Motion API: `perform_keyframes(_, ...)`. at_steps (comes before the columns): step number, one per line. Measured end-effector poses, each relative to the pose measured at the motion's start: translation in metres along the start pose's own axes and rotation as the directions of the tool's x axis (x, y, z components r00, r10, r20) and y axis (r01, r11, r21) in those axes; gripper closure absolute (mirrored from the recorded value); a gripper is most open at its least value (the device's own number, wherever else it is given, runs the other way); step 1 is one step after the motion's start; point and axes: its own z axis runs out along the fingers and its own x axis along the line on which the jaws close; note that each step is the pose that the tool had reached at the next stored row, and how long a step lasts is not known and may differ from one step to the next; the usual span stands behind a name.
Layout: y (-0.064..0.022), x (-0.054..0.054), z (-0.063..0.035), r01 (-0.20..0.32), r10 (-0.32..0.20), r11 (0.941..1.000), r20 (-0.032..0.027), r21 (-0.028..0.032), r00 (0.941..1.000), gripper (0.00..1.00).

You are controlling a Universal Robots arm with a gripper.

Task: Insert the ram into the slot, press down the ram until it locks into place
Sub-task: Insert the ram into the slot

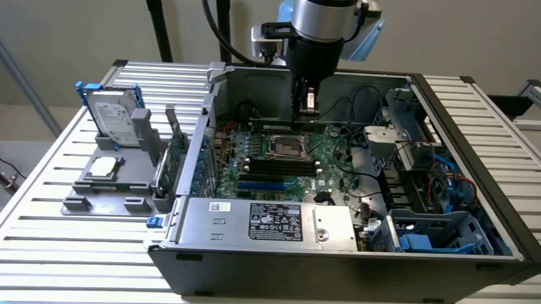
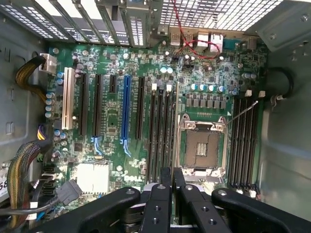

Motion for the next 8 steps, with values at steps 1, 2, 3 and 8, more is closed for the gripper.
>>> perform_keyframes(1,-0.0001,0.001,0.0017,0.0,0.0,1.0,-0.0008,0.0,1.0,0.87)
perform_keyframes(2,-0.0001,0.001,0.0034,0.0,0.0,1.0,-0.0016,0.0,1.0,0.87)
perform_keyframes(3,-0.0001,0.002,0.0049,0.0,0.0,1.0,-0.0023,-0.0001,1.0,0.87)
perform_keyframes(8,-0.0004,0.004,0.0136,0.0,0.0,1.0,-0.0045,-0.0001,1.0,0.87)
